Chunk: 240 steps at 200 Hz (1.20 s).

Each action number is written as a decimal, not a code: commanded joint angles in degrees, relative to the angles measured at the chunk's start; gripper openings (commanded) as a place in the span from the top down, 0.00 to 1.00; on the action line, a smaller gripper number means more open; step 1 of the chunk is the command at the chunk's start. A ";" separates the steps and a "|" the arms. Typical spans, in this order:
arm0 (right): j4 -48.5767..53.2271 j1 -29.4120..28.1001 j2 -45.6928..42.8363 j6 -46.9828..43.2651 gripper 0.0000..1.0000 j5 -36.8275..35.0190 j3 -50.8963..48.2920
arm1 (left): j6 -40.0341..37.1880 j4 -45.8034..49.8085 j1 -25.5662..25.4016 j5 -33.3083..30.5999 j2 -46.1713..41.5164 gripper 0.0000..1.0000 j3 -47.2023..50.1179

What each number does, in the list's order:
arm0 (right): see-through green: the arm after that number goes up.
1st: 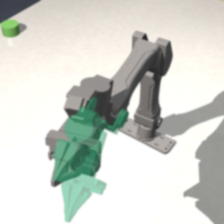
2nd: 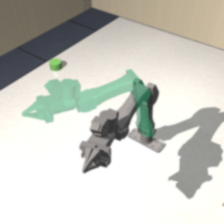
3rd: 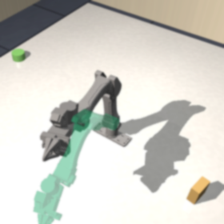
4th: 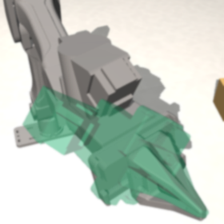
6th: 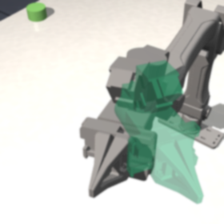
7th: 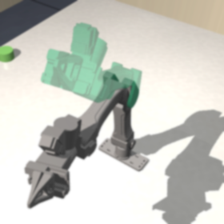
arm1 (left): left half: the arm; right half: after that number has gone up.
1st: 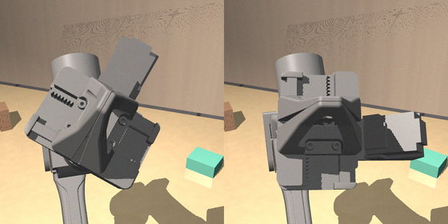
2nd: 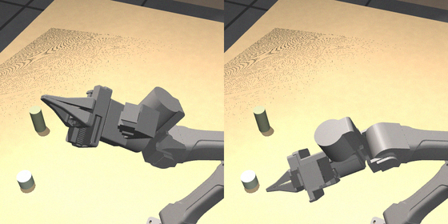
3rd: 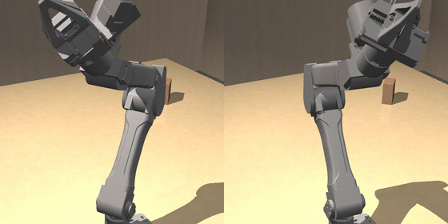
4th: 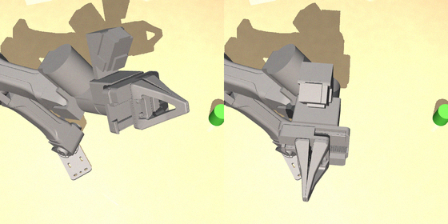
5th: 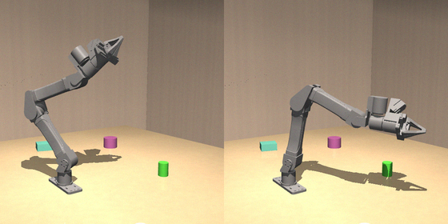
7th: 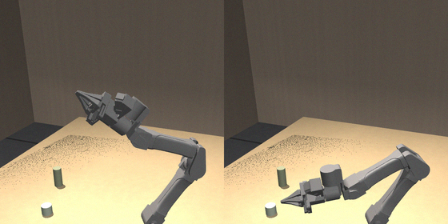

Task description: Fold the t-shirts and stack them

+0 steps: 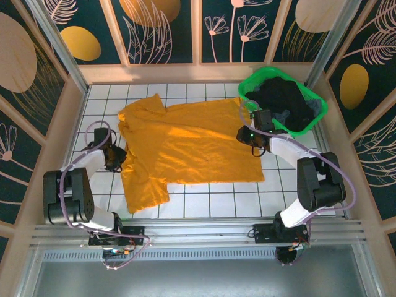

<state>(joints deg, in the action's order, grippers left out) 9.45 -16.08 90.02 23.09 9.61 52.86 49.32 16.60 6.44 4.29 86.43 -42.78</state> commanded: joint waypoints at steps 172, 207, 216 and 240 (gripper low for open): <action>0.68 -4.93 6.68 1.00 0.83 -0.22 4.14 | 0.01 3.01 11.87 -7.96 4.49 1.00 4.38; 0.65 -5.52 8.67 0.64 0.83 0.82 5.46 | 1.51 7.42 14.48 -11.97 1.07 1.00 1.73; 0.57 -5.52 9.07 0.55 0.82 1.18 5.92 | 2.57 8.05 14.57 -12.15 -0.10 1.00 1.19; 0.86 -5.56 10.09 0.24 0.81 1.56 6.96 | 5.80 9.13 14.48 -10.15 -3.81 0.89 -0.57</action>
<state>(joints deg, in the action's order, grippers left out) 9.72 -21.17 98.72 23.44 10.37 57.43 51.64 19.42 20.71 -4.51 86.26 -41.15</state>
